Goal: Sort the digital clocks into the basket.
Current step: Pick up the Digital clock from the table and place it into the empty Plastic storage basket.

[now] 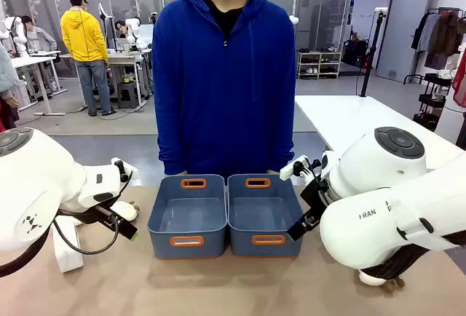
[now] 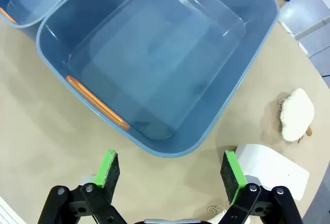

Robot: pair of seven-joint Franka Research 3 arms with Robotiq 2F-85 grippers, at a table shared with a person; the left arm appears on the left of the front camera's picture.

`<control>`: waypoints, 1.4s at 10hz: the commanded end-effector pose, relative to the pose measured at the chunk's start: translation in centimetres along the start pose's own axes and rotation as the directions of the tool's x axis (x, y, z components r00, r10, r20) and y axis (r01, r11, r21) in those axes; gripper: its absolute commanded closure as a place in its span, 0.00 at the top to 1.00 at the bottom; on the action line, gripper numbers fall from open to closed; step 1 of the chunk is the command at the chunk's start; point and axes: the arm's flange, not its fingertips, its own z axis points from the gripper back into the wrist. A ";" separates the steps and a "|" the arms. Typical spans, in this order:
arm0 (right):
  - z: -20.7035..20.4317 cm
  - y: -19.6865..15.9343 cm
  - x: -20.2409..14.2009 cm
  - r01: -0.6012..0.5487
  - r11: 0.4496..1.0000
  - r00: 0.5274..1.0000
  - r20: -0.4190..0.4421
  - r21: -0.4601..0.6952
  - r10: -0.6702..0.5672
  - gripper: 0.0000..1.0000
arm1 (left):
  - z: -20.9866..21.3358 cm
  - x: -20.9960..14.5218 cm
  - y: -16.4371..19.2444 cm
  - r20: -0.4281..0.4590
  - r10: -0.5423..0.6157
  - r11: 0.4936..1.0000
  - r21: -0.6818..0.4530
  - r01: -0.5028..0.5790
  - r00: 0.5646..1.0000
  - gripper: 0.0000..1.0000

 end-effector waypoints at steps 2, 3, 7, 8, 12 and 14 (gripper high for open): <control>0.0 0.0 0.0 0.000 1.000 1.000 0.000 0.000 0.000 1.00 | 0.0 0.0 0.0 0.000 -0.001 1.000 0.000 0.001 1.000 1.00; 0.0 0.0 0.0 0.000 1.000 1.000 0.000 0.000 0.000 1.00 | 0.0 0.0 0.0 0.000 -0.001 1.000 0.000 0.001 1.000 1.00; 0.0 0.0 0.0 0.000 1.000 1.000 0.000 0.000 0.000 1.00 | 0.0 0.0 0.0 0.000 -0.001 1.000 0.000 0.001 1.000 1.00; 0.0 0.0 0.0 -0.002 1.000 1.000 0.000 -0.001 0.002 1.00 | 0.0 0.0 0.0 0.000 -0.001 1.000 0.000 0.001 1.000 1.00; 7.4 -2.7 5.1 0.100 0.971 0.995 0.005 0.218 -0.104 1.00 | 7.4 3.0 3.6 -0.081 -0.012 0.979 -0.202 -0.005 0.997 1.00; 9.2 -3.4 5.4 0.094 0.966 0.995 0.006 0.240 -0.099 1.00 | 9.9 3.0 5.4 -0.043 0.056 0.940 -0.333 -0.067 0.998 1.00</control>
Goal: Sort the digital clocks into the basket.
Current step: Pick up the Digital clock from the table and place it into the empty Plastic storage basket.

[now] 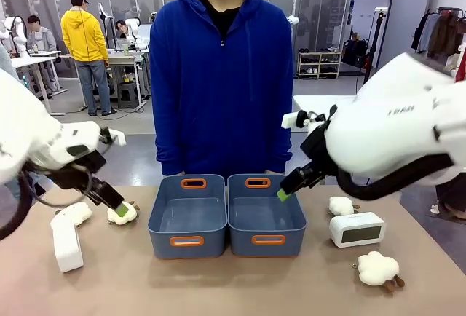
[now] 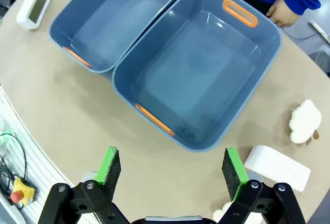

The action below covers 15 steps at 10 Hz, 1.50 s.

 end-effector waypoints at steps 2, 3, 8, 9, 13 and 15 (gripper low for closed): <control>2.5 -4.4 -2.2 0.125 0.968 0.990 0.039 0.217 -0.137 1.00 | 5.3 -2.0 3.2 0.071 0.105 0.913 -0.401 -0.068 0.992 1.00; 3.6 -6.4 -3.9 0.187 0.928 0.969 0.094 0.321 -0.228 1.00 | 7.1 -3.7 4.9 0.122 0.181 0.868 -0.486 -0.100 0.976 1.00; 8.3 -13.5 -15.7 0.443 0.739 0.727 0.280 0.508 -0.627 1.00 | 12.8 -15.8 11.1 0.378 0.561 0.729 -0.647 -0.223 0.737 1.00; 9.6 -14.5 -18.5 0.479 0.708 0.661 0.317 0.519 -0.680 1.00 | 13.3 -18.0 11.4 0.413 0.583 0.730 -0.645 -0.228 0.700 1.00; 12.6 -16.7 -25.6 0.596 0.606 0.456 0.400 0.526 -0.795 1.00 | 14.9 -22.6 11.9 0.466 0.626 0.751 -0.575 -0.324 0.625 1.00; 11.0 -16.1 -24.3 0.577 0.618 0.502 0.366 0.533 -0.784 1.00 | 14.8 -22.3 11.8 0.474 0.592 0.785 -0.523 -0.332 0.652 1.00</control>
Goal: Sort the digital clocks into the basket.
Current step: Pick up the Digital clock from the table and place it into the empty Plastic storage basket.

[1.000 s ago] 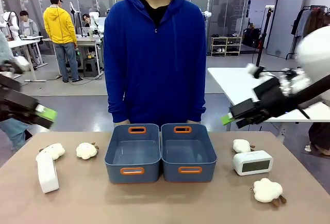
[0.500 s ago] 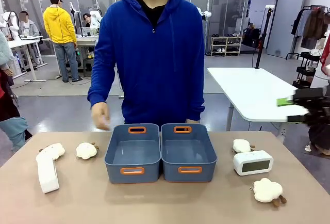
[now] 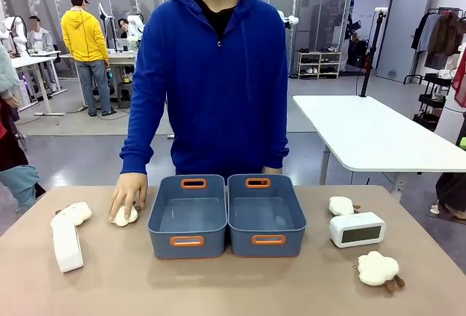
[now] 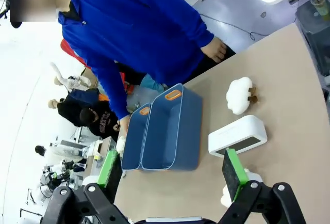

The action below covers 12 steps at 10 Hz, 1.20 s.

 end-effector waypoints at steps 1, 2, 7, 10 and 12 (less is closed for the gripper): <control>0.6 0.0 0.2 0.004 1.000 1.000 0.021 -0.012 -0.004 1.00 | 0.0 -0.1 0.2 0.004 0.018 1.000 -0.016 -0.018 1.000 1.00; 0.6 0.0 0.2 0.004 1.000 1.000 0.021 -0.012 -0.004 1.00 | 0.0 -0.1 0.2 0.004 0.018 1.000 -0.016 -0.018 1.000 1.00; 0.6 0.0 0.2 0.004 1.000 1.000 0.021 -0.012 -0.004 1.00 | 0.0 -0.1 0.2 0.004 0.018 1.000 -0.016 -0.018 1.000 1.00; 0.6 0.0 0.2 0.004 1.000 1.000 0.021 -0.012 -0.004 1.00 | 0.0 -0.1 0.2 0.004 0.018 1.000 -0.016 -0.018 1.000 1.00; 0.6 0.0 0.2 0.004 1.000 1.000 0.021 -0.012 -0.004 1.00 | 0.0 -0.1 0.2 0.004 0.018 1.000 -0.016 -0.018 1.000 1.00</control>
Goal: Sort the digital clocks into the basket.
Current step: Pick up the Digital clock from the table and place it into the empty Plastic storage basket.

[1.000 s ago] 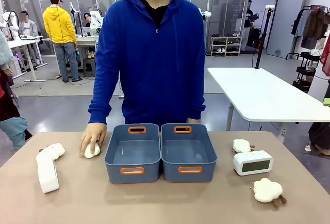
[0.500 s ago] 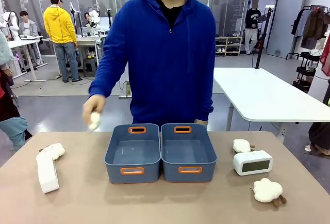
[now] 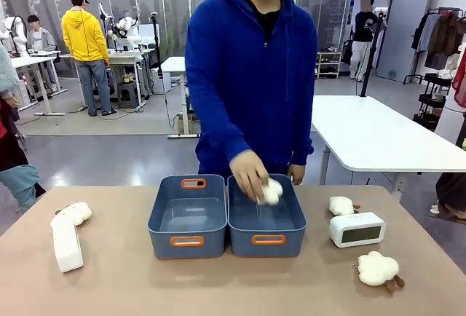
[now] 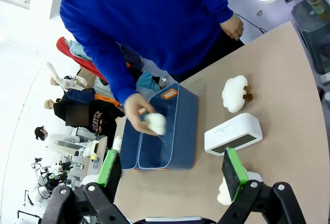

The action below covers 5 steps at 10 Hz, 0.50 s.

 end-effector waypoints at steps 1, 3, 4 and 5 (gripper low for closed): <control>-0.2 -0.1 0.2 0.003 1.000 1.000 0.011 0.014 -0.003 1.00 | 0.0 0.1 -0.1 0.009 0.006 1.000 -0.020 -0.005 1.000 1.00; -0.2 -0.1 0.2 0.003 1.000 1.000 0.011 0.014 -0.003 1.00 | 0.0 0.1 -0.1 0.009 0.006 1.000 -0.020 -0.005 1.000 1.00; 0.0 0.0 0.0 0.000 1.000 1.000 0.000 0.000 0.000 1.00 | 0.0 0.1 -0.1 0.009 0.006 1.000 -0.020 -0.005 1.000 1.00; -0.6 1.3 0.9 -0.215 0.976 0.975 -0.059 -0.043 0.212 1.00 | 0.0 0.1 -0.1 0.009 0.006 1.000 -0.020 -0.005 1.000 1.00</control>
